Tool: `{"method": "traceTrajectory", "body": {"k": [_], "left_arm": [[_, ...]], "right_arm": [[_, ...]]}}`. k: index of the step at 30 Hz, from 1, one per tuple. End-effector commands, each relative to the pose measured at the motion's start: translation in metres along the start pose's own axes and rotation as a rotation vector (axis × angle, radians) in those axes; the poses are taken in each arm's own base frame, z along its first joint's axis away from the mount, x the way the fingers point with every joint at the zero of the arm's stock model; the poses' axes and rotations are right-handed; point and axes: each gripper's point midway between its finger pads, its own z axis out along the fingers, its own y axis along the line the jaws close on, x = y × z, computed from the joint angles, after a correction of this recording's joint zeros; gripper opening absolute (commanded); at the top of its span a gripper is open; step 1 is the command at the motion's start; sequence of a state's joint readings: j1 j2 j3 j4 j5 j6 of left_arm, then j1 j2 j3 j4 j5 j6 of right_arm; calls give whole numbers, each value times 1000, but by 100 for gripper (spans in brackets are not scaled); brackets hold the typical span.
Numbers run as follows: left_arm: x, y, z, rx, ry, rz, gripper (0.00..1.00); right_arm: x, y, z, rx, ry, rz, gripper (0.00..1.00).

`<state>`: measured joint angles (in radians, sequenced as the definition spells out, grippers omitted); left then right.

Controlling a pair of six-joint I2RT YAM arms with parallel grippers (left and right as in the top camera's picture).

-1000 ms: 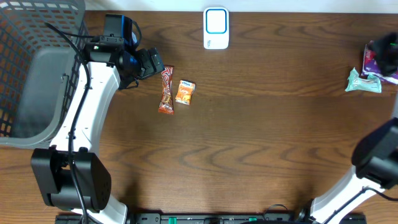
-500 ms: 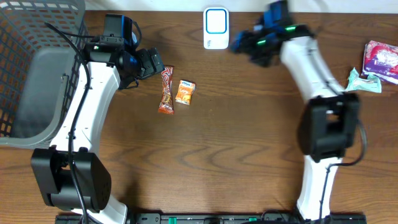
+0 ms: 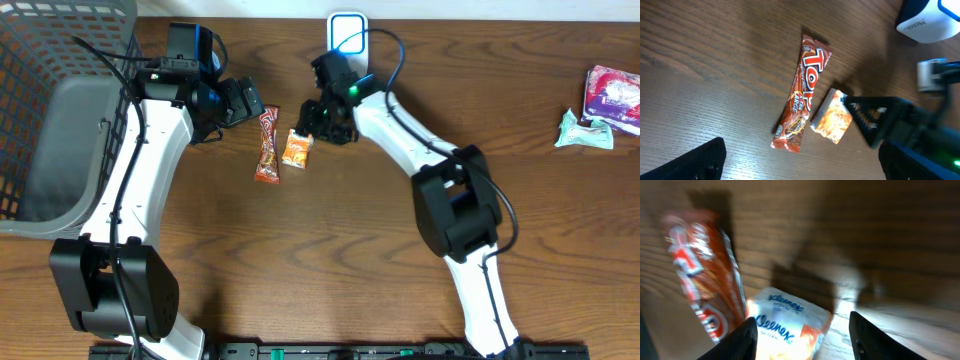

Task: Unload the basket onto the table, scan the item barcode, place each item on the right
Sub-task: 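Reach right gripper to orange Kleenex tissue pack and grasp it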

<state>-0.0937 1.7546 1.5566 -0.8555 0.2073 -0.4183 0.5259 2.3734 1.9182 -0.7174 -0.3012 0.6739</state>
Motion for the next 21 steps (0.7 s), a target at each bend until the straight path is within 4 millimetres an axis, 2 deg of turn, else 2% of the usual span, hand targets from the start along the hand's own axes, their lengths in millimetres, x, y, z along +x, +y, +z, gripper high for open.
{"method": "traceTrajectory", "body": {"k": [1,3,4,6,9,10,13,17,19,21], "left_arm": [[-2,-1,0,2,-4,5,98],[-2,-1,0,3,-3,5,98],[-2,-1,0,2,-4,5,98],[-2,-1,0,2,-4,5,98],[-2,-1,0,2,-4,5,98],[-2,-1,0,3,-3,5,98],[-2,-1,0,2,-4,5,98],[-2,-1,0,2,-4,5,98],[-2,-1,0,3,-3,5,98],[-2,-1,0,3,-3,5,98]], "right_arm": [[13,3,13,-15,51,40,53],[17,4,16,-19,65,38,50],[18,4,17,-18,66,37,45],[18,0,17,2,64,40,22],[11,-13,12,37,48,30,4],[7,-19,8,47,44,13,1],[-4,-41,-7,108,23,23,1],[-24,-95,-50,294,-46,95,1],[-32,-114,-75,355,-70,91,6],[-38,-123,-97,366,-77,66,18]]}}
